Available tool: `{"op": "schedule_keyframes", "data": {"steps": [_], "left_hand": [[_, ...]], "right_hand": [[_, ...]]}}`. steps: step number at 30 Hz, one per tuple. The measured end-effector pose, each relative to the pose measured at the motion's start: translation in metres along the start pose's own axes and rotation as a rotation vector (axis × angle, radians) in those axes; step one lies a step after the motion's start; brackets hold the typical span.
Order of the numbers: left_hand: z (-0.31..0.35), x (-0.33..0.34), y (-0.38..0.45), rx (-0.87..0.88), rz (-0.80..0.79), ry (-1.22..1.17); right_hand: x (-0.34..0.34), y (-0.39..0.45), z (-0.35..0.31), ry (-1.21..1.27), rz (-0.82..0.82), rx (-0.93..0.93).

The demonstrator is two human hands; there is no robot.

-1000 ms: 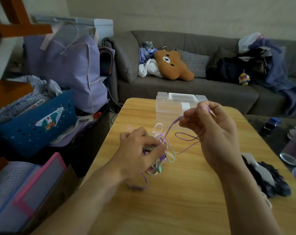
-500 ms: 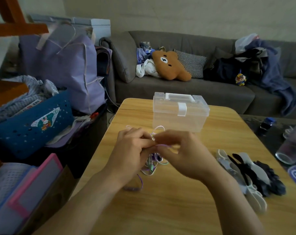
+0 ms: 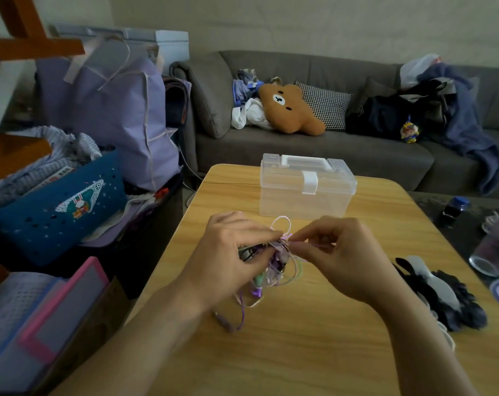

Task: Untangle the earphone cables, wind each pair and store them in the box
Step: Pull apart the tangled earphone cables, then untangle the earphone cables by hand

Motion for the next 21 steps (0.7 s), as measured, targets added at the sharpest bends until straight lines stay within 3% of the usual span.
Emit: {"op": "schedule_keyframes", "data": {"steps": [8,11,13,17,21], "left_hand": [[-0.003,-0.023,0.000,-0.081,0.164,-0.047],[-0.020,-0.035,-0.001,-0.223,0.215,-0.146],[-0.025,-0.033,-0.001,-0.278,0.170,-0.170],[-0.016,-0.022,-0.003,-0.221,0.019,-0.081],[-0.002,-0.013,-0.004,-0.249,-0.096,-0.230]], "right_hand": [[-0.018,0.003,0.009,0.075,0.295,0.061],[-0.036,0.001,0.020,0.140,0.421,0.129],[-0.035,0.002,0.021,0.137,0.372,0.126],[-0.015,0.006,0.014,0.062,0.273,0.119],[0.000,0.007,0.003,0.094,0.201,0.093]]}}
Point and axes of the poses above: each hand's wrist, its own y-axis towards the middle knuckle, its own x-axis out of the palm, z = x × y, the point moved 6 cm from there along y, towards the middle knuckle, and after that the axes turned 5 degrees about -x, right-handed, at the moved point
